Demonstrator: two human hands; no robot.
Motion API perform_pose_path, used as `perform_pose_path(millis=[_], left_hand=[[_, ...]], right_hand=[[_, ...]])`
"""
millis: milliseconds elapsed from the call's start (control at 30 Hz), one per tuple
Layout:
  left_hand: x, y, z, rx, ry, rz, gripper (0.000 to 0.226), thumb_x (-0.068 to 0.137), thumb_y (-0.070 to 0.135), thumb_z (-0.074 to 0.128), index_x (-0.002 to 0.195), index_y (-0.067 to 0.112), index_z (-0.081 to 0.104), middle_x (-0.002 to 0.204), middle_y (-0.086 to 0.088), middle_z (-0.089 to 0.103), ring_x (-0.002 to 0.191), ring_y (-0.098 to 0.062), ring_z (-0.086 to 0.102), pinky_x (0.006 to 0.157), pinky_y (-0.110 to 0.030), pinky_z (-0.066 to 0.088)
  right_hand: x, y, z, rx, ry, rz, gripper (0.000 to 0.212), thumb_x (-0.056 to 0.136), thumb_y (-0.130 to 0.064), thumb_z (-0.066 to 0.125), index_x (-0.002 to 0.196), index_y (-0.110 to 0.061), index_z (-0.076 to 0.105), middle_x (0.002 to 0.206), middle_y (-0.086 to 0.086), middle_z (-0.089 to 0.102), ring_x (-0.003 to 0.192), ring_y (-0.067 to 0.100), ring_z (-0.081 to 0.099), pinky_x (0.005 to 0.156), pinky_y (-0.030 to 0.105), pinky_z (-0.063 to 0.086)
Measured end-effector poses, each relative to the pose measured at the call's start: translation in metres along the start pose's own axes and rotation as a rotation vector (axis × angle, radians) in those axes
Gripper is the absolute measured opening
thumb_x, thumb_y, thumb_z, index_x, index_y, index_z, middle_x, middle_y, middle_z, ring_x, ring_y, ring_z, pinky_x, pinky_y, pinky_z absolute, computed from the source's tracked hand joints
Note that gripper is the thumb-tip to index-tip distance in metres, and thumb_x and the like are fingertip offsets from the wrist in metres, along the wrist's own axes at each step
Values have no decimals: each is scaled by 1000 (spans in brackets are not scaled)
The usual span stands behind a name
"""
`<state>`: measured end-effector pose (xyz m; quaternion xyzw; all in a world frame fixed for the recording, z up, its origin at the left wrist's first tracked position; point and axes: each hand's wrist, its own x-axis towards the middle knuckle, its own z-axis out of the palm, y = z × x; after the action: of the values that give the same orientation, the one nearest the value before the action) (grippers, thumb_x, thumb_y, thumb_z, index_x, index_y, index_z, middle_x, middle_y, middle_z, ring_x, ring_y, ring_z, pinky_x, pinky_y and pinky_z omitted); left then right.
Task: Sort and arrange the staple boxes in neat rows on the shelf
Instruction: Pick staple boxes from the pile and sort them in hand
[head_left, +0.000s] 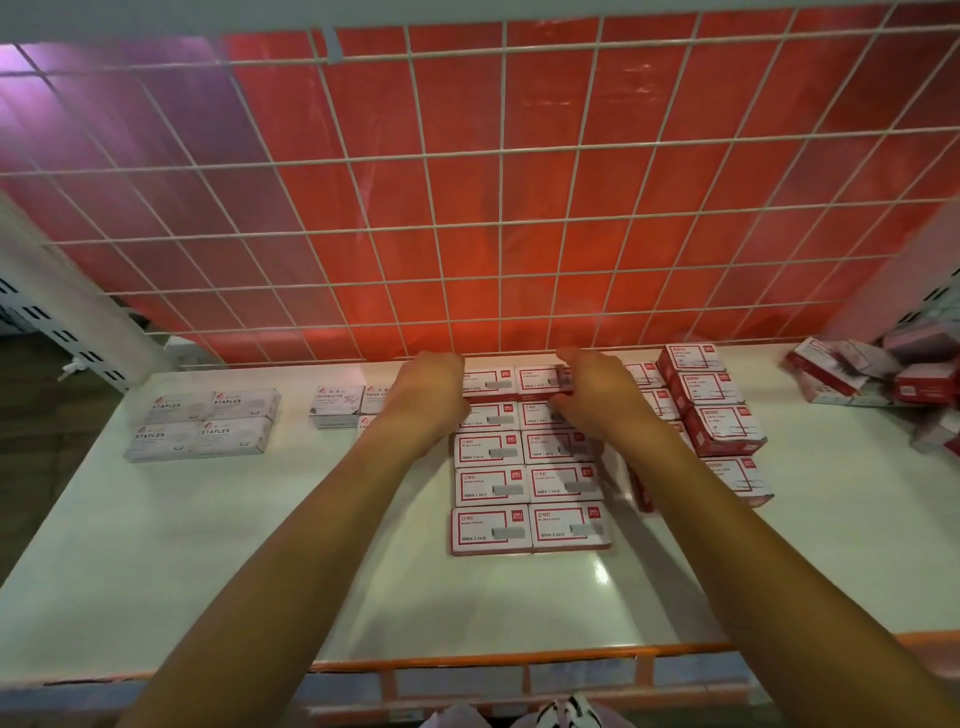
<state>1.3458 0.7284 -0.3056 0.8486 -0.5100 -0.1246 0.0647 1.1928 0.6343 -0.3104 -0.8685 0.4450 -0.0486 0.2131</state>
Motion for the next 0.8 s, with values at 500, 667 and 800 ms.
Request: perform_pose_path(millis=[500,667,800], left_hand=[[-44,-75,-22,45,190,-40,53,88,4,55,137,22,50,136,-4,51,124,-26,43,103,-37,36],[-49,-97,-20,47,162,-68,59,84,0,55,139,20,46,144,0,46,130,-25,37,107,-41,37],[-47,-110,-14,44,129,-83,63,83,-2,53,141,22,44,146,1,43,130,-25,39,106,-40,38]], right_hand=[[-26,-83,27,89,-88,-265,63,86,-24,66,142,-16,39,145,5,42,132,22,37,109,31,28],[-28,-113,39,71,-178,-287,59,84,-19,68,136,-11,43,138,9,49,124,25,45,103,32,35],[-19,-129,58,7,-211,-282,56,76,-21,73,125,-13,47,120,8,55,108,25,52,93,36,43]])
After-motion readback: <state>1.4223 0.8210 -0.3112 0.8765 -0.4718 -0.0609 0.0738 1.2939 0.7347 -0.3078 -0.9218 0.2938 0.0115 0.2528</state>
